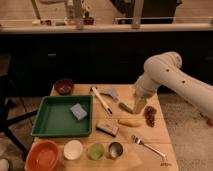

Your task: Wipe purple bowl with sponge

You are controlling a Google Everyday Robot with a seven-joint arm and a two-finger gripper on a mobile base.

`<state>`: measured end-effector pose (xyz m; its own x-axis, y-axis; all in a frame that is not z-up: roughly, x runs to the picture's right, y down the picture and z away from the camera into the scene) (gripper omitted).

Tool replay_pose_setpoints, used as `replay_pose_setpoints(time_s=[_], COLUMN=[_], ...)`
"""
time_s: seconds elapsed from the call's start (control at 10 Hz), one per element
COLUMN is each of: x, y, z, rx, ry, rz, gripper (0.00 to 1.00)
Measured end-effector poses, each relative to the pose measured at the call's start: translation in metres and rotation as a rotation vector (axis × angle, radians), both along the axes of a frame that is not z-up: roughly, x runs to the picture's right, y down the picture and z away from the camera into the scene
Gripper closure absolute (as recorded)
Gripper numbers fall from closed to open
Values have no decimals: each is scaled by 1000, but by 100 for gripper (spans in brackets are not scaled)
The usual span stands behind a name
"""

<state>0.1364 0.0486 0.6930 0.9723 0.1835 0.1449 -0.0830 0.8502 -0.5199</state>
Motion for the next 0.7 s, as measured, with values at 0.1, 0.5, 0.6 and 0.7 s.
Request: replay_pose_setpoints(time_s=[0.1,0.5,0.6,0.7], x=[-13,-18,-19,-20], y=[-4,-7,-7,-7], z=[0,0,0,1], rx=[-4,-8,-9,-9], ry=[-6,-4,-5,-7], rz=[13,30,30,28], gripper=[20,20,20,20])
